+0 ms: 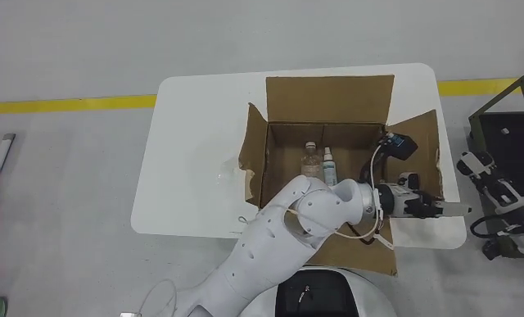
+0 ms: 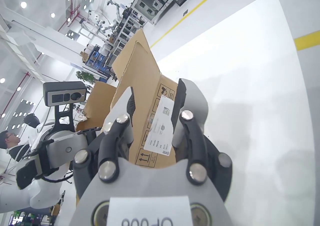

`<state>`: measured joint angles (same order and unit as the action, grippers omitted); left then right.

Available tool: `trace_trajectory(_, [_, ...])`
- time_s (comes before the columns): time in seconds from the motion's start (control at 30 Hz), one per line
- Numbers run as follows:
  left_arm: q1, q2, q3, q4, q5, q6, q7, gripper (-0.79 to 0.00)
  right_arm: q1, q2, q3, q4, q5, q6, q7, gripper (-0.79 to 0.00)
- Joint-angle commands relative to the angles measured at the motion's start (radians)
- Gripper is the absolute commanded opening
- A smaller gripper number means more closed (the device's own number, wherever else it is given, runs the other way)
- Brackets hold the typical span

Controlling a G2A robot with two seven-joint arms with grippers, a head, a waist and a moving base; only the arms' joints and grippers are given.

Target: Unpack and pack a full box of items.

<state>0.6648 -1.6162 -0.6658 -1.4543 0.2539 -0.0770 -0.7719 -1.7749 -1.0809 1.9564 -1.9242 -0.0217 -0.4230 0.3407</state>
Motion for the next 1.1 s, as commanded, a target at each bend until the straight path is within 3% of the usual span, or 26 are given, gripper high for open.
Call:
trace_trajectory(0.0, [-0.004,-0.004,0.004,0.011,-0.005,-0.003,0.004,0.000,-0.004,-0.001,0.002,-0.009,0.007,-0.005,0.000,-0.480])
trace_trajectory(0.37, [-0.014,-0.018,0.012,0.043,-0.009,-0.010,0.001,0.000,-0.024,-0.005,0.020,-0.054,0.002,-0.015,0.018,-0.471])
trace_trajectory(0.5, [-0.012,-0.021,0.014,0.048,-0.005,-0.009,-0.005,0.000,-0.021,-0.007,-0.001,-0.060,-0.041,-0.009,0.017,-0.505])
trace_trajectory(0.6, [-0.010,-0.022,0.014,0.051,-0.003,-0.006,-0.010,0.000,-0.018,-0.008,-0.016,-0.057,-0.081,-0.002,0.012,-0.625])
trace_trajectory(0.67, [-0.007,-0.023,0.013,0.053,-0.002,-0.006,-0.014,0.000,-0.017,-0.009,-0.025,-0.052,-0.092,-0.002,0.005,-0.763])
trace_trajectory(0.7, [-0.006,-0.023,0.012,0.053,-0.001,-0.005,-0.014,0.000,-0.016,-0.010,-0.028,-0.050,-0.095,-0.002,0.001,-0.785])
trace_trajectory(1.07, [0.039,-0.002,-0.069,-0.007,0.049,0.015,0.015,0.000,-0.018,-0.016,-0.049,-0.009,-0.118,-0.001,-0.022,-0.785])
